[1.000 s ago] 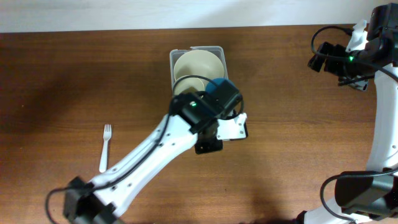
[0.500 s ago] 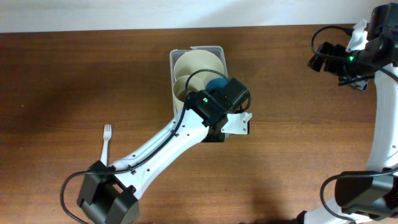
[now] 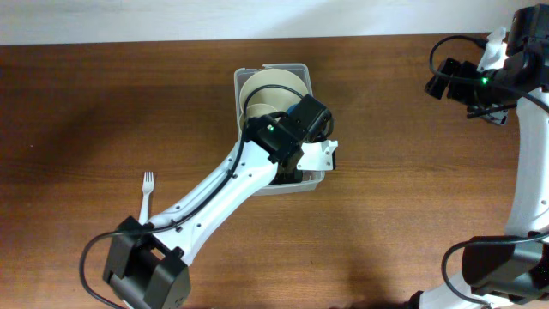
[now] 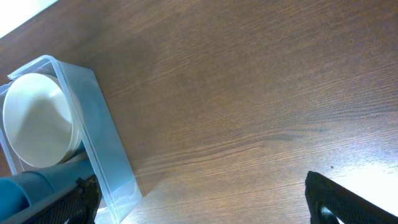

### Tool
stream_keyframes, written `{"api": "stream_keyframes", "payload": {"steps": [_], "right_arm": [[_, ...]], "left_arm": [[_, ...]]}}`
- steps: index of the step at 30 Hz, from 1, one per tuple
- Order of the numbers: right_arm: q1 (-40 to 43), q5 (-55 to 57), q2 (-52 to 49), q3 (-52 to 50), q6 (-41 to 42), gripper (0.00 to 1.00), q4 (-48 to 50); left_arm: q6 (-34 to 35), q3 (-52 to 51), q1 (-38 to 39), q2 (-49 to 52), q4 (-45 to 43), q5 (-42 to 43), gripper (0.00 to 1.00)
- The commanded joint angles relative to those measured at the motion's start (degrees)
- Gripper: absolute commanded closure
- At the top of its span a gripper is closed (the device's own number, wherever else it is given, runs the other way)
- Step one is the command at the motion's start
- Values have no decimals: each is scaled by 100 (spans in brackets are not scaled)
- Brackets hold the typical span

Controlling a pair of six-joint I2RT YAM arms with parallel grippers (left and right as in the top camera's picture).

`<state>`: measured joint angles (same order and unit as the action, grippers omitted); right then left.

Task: Pack container
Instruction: 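Move the left gripper to the white fork and grasp it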

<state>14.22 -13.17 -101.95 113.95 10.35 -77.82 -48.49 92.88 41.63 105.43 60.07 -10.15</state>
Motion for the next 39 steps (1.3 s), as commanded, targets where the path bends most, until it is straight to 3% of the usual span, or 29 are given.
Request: {"api": "stream_keyframes", "payload": {"steps": [1,5,8,10,17,23,27,33,39], "right_arm": [[9,-11,39,50,-2,1,0],[9,-11,39,50,-2,1,0],[9,-11,39,48,-2,1,0],[9,-11,39,50,-2,1,0],[9,-11,39,48,-2,1,0],[9,-11,39,48,-2,1,0],[9,-11,39,50,-2,1,0],[9,-11,39,50,-2,1,0],[9,-11,39,50,0,1,0]], "left_arm": [[-92,-15,-7,201,-28,2,99],[-90,-15,-7,396,-35,-13,99],[-85,-15,-7,424,-72,-140,89],[13,-15,-7,422,-120,-321,71],[667,219,0,372,293,-619,50],[1589,1014,-2,142,1530,-546,52],[2553,1539,-22,-184,2461,-444,51],[3849,1633,-699,-872,3156,247,48],[4559,1534,-2129,-1320,3661,457,67]]}}
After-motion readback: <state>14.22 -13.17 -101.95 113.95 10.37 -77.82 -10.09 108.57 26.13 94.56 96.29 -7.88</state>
